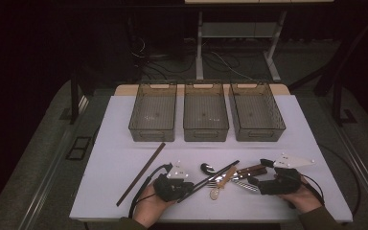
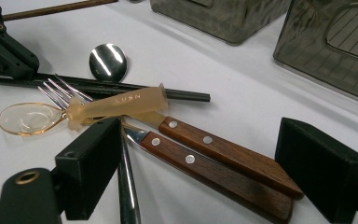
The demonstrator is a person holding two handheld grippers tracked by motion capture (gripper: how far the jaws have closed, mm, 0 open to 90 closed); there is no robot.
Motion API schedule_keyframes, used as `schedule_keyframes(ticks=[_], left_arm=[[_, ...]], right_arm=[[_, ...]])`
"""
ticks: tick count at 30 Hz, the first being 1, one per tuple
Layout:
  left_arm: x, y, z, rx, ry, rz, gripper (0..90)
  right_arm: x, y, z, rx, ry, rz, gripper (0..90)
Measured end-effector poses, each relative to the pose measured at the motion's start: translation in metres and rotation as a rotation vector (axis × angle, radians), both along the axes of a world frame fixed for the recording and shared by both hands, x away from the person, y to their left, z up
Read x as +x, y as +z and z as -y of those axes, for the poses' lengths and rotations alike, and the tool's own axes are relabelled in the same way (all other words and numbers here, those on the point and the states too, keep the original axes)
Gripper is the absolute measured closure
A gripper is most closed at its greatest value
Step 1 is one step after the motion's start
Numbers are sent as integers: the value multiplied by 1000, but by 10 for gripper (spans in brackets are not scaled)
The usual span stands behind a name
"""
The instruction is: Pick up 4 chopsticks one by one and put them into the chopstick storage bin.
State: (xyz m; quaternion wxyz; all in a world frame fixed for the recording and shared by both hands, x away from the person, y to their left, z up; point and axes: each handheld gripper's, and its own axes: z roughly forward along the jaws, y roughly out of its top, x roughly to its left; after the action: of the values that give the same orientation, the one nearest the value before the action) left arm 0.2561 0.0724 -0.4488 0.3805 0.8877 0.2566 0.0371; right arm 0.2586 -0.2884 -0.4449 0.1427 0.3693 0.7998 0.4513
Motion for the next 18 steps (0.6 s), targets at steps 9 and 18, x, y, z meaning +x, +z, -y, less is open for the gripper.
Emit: schedule_keyframes(ticks=[9,18], left_arm=[[1,0,1,0,-4,8,854],[2,4,-1,-25,-5,13,855]], right_arm=[[0,0,0,1,0,-1,144],[0,0,0,3,-2,-2,144]])
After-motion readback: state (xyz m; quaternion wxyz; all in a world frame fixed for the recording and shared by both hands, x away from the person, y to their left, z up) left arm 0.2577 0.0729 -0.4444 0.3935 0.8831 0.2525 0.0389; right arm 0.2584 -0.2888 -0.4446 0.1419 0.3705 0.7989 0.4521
